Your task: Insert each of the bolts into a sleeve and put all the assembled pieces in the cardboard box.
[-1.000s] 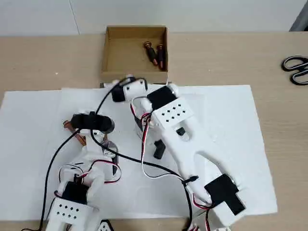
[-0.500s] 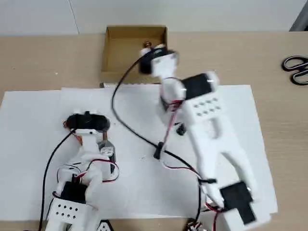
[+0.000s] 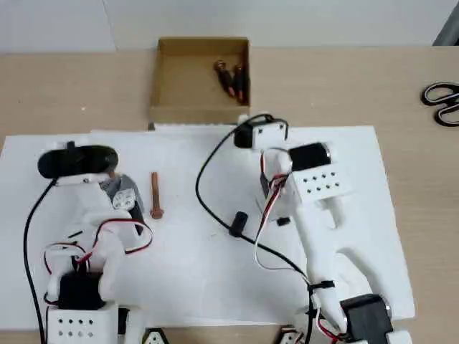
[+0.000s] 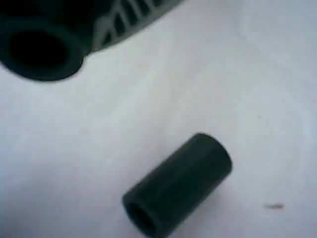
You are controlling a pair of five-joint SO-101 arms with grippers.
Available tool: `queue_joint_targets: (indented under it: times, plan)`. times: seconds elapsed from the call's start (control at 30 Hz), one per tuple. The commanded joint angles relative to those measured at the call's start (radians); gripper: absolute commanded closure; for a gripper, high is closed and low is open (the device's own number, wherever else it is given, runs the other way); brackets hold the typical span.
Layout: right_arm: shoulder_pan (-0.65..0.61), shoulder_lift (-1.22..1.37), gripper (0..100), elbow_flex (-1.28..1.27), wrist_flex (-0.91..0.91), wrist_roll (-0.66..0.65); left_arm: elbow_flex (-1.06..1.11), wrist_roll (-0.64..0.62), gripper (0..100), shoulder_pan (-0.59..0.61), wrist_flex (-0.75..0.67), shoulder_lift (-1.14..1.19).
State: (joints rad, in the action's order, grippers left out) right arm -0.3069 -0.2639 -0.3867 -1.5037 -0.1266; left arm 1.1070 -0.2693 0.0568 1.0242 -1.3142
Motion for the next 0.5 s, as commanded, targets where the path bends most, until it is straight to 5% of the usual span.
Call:
queue_joint_targets:
  times: [0.0, 0.47]
  plan:
    - [0.012, -0.053, 99.5, -0.046, 0.053, -0.009, -0.122, -0.006, 99, 0.014, 0.066, 0.126]
    - [0.012, -0.150, 99.5, -0.143, 0.061, -0.008, -0.565, -0.155, 99, 0.071, 0.308, 0.674]
